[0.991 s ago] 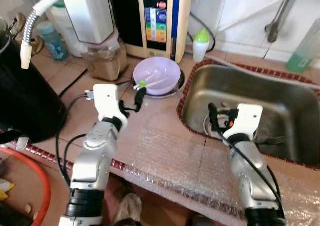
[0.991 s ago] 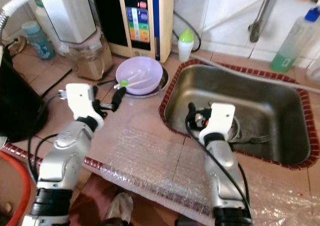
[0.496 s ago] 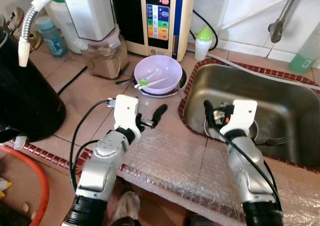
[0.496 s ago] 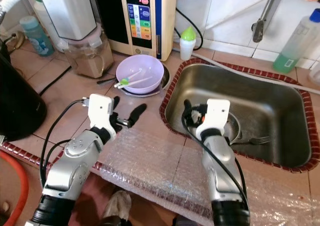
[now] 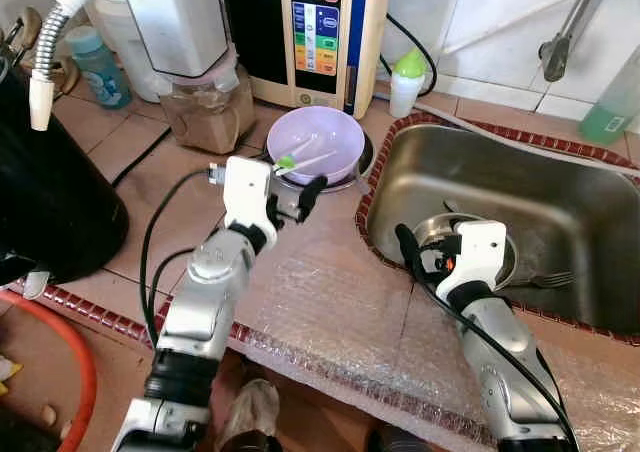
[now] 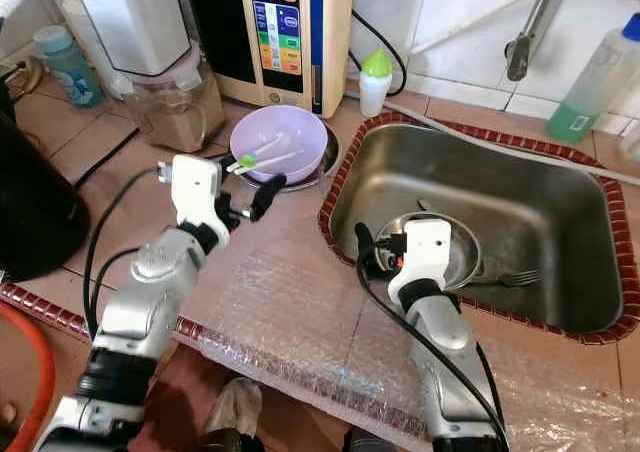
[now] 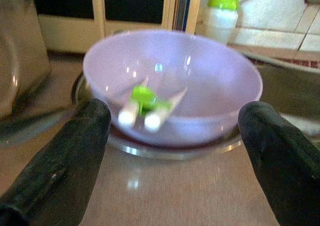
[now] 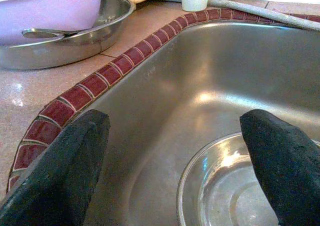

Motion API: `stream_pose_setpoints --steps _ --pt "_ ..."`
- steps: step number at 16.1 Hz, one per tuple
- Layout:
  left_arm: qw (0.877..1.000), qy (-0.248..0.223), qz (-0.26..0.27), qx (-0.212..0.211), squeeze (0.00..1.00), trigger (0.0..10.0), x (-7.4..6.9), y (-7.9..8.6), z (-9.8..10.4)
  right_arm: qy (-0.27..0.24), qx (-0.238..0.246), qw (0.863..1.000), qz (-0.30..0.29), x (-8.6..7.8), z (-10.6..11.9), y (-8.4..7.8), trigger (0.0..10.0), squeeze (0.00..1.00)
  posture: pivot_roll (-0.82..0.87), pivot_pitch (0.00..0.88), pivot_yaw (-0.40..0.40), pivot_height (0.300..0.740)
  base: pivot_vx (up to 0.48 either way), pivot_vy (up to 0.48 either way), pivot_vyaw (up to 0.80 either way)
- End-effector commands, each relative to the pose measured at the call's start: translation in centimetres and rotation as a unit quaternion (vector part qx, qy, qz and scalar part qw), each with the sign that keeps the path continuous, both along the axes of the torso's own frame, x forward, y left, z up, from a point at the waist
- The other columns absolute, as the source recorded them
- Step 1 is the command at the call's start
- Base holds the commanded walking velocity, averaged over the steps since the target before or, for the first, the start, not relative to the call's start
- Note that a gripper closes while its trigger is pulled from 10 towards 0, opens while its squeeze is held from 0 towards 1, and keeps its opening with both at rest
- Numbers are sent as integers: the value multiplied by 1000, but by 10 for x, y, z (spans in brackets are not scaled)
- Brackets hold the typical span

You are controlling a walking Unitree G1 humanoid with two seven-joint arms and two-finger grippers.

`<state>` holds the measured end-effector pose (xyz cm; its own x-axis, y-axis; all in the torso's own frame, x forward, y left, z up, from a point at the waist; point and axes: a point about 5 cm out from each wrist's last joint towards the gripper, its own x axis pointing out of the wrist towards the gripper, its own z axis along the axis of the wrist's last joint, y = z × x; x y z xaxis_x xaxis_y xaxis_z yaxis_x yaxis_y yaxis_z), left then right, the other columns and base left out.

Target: Kitchen organization

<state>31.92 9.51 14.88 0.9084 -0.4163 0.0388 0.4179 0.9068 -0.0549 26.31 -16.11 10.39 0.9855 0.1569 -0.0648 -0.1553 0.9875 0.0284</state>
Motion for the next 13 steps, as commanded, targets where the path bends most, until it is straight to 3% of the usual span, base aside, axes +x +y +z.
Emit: stream_pose_setpoints --steps 1,4,6,9,13 --pt "1000 -3 0 5 0 10000 3 1 1 8 -6 1000 6 -4 -2 0 10000 0 -165 105 61 740 0 0 0" --pt "999 26 -1 30 0 10000 9 3 -13 5 -5 1000 7 -1 1 1 10000 0 -166 101 63 740 0 0 0" --pt "999 23 2 31 0 10000 15 1 -14 -9 24 998 61 -4 10 12 10000 0 -166 101 63 740 0 0 0" --pt "999 19 7 30 0 10000 27 -1 -11 -15 40 993 114 -8 20 21 10000 0 -181 108 59 740 0 0 0" --pt "1000 -3 10 28 0 10000 32 0 -1 -12 35 993 111 -9 20 19 10000 0 -187 101 61 740 0 0 0"
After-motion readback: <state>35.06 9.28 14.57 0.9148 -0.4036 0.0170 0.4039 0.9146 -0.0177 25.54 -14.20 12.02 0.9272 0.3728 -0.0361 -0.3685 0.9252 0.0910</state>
